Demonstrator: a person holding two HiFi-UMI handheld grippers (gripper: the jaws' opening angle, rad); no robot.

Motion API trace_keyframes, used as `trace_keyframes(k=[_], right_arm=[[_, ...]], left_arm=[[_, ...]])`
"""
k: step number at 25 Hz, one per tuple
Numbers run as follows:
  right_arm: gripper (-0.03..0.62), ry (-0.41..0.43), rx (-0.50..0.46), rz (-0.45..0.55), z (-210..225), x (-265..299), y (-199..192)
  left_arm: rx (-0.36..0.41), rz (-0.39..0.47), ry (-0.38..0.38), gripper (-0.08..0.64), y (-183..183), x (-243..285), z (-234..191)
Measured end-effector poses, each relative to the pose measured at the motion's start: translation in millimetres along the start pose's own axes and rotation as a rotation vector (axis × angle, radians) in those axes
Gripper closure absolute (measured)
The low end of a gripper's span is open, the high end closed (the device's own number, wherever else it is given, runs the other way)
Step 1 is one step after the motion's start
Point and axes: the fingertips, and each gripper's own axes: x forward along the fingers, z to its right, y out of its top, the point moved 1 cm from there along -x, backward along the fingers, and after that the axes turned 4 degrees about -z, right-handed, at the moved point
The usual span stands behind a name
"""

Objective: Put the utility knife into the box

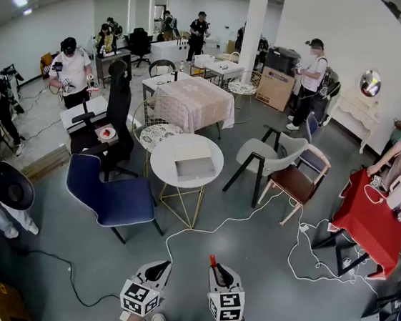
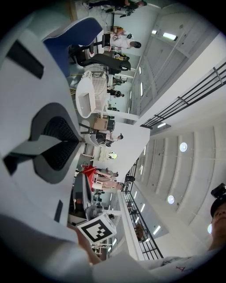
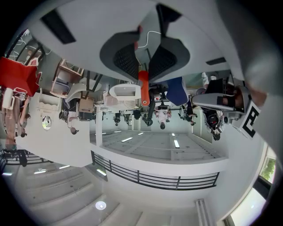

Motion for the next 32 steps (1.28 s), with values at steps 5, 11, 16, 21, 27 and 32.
trace_keyframes(k=[5, 11, 16, 21, 27, 32], right_arm=[[0.512, 0.011, -0.008, 0.005, 14, -2, -5], [0.512, 0.039, 0.003, 0.019, 35, -9, -6], [0.512, 0.068, 0.023, 0.035, 48, -17, -12], [0.512, 0.095, 0.011, 0.019, 59, -26, -24], [0.512, 0.122, -0.004, 0.011, 61, -26, -28], [0.512, 0.125, -0.006, 0.011, 62, -20, -31]], left_arm=[[0.001, 0.000, 0.006, 0.548, -2, 14, 13], [0.006, -0.005, 0.022, 0.548, 1, 28, 31], [0.004, -0.011, 0.034, 0.548, -4, 39, 46], [-0.002, -0.006, 0.043, 0.548, -8, 41, 68], [-0.025, -0.016, 0.073, 0.548, -20, 39, 72], [-0.022, -0.014, 0.076, 0.548, -20, 44, 65]])
